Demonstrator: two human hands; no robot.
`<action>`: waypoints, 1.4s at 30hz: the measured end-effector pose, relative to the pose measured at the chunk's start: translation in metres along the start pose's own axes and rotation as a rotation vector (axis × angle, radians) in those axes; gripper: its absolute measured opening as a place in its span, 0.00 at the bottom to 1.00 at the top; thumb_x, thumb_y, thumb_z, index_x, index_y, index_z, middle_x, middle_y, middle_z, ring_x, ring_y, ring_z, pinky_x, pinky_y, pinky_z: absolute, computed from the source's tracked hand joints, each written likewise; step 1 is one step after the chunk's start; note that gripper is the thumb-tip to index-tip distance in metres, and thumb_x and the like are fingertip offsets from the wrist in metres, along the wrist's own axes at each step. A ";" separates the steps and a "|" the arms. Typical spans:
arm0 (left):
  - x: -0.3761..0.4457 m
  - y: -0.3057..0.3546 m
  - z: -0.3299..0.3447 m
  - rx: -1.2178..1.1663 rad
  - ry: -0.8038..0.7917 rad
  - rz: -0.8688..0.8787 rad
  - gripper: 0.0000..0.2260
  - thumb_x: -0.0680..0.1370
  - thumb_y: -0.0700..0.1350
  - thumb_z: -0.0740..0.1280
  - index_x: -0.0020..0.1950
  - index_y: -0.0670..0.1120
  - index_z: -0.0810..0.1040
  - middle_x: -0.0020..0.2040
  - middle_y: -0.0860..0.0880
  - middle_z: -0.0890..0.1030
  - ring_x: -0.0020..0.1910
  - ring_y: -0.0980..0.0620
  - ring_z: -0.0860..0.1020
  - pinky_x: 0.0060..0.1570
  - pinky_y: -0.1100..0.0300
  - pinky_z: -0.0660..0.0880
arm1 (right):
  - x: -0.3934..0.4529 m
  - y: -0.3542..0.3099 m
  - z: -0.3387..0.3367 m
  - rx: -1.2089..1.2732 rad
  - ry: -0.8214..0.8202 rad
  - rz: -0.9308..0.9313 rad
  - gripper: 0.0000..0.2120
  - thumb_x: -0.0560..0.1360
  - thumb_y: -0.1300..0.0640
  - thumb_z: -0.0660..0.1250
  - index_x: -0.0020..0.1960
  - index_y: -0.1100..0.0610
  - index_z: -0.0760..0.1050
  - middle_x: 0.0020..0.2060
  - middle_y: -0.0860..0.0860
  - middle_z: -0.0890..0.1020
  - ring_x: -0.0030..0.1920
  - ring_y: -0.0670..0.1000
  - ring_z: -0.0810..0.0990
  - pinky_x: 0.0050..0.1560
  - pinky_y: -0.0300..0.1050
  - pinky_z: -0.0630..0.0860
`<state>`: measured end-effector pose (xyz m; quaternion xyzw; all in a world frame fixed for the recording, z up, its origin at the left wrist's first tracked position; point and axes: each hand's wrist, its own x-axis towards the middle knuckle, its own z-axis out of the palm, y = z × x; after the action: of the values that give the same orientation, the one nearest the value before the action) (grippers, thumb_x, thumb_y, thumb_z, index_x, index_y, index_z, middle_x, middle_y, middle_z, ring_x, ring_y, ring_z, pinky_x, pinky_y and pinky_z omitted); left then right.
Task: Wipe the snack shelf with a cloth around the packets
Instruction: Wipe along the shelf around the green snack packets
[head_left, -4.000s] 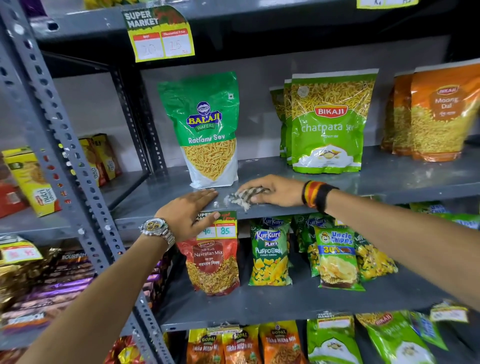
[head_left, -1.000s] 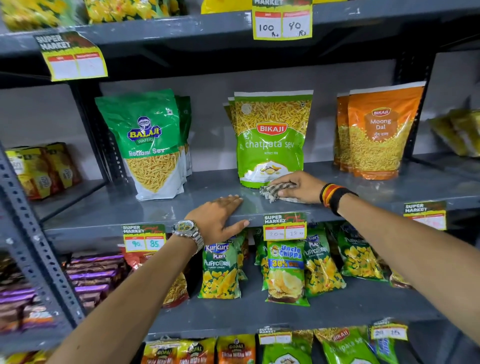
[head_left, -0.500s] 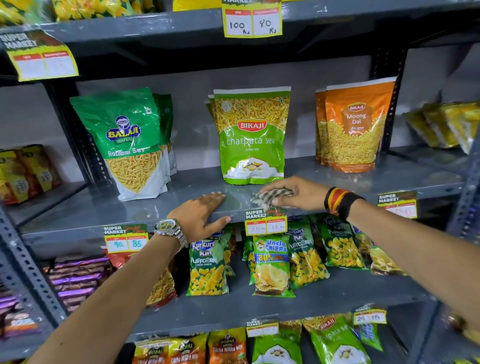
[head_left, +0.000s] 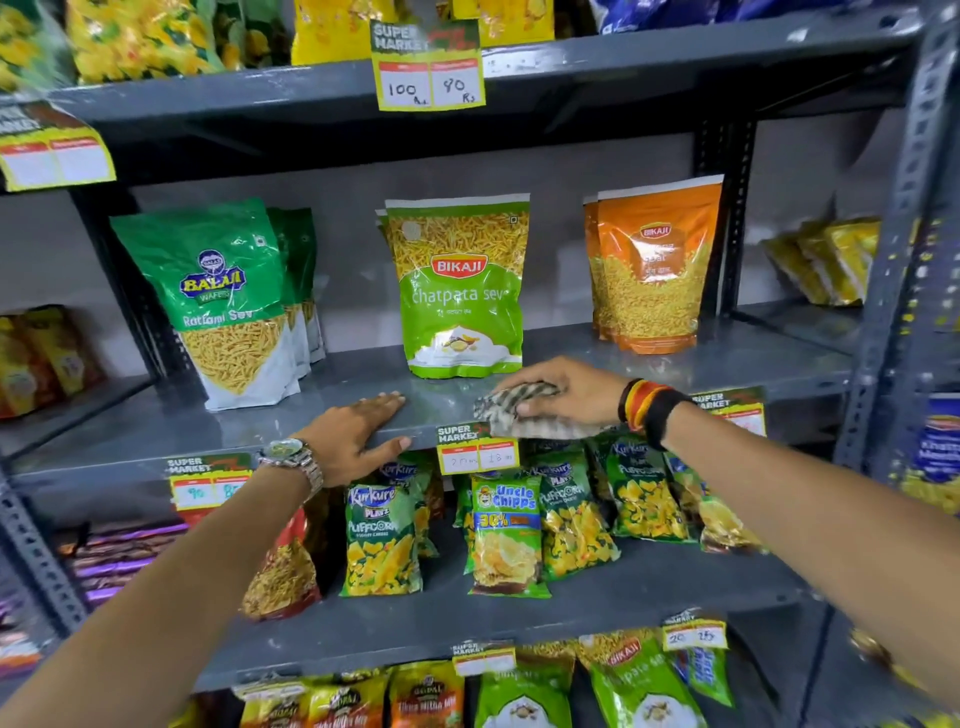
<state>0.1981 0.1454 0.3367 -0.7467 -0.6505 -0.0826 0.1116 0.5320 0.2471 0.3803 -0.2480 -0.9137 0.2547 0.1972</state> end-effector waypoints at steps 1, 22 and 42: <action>0.000 0.002 -0.001 0.009 -0.003 -0.008 0.44 0.75 0.76 0.45 0.81 0.49 0.59 0.80 0.49 0.65 0.77 0.50 0.66 0.76 0.51 0.63 | -0.007 0.003 -0.011 0.035 0.037 -0.002 0.18 0.77 0.62 0.67 0.66 0.55 0.75 0.57 0.46 0.81 0.53 0.39 0.78 0.52 0.23 0.71; 0.094 0.074 0.022 0.043 0.006 0.367 0.36 0.82 0.65 0.50 0.83 0.44 0.52 0.82 0.44 0.58 0.80 0.49 0.59 0.78 0.51 0.59 | 0.135 0.130 -0.077 -0.067 0.327 0.201 0.15 0.75 0.60 0.69 0.62 0.52 0.79 0.56 0.48 0.83 0.57 0.48 0.79 0.62 0.42 0.73; 0.089 0.080 0.021 0.049 0.006 0.366 0.34 0.83 0.63 0.53 0.82 0.44 0.54 0.81 0.44 0.61 0.80 0.50 0.58 0.78 0.53 0.58 | 0.157 0.147 -0.062 -0.164 -0.022 0.140 0.17 0.78 0.58 0.64 0.67 0.52 0.75 0.58 0.52 0.83 0.53 0.53 0.82 0.55 0.47 0.79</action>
<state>0.2888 0.2259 0.3359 -0.8493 -0.5054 -0.0475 0.1449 0.4882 0.4666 0.3833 -0.3237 -0.9139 0.1950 0.1480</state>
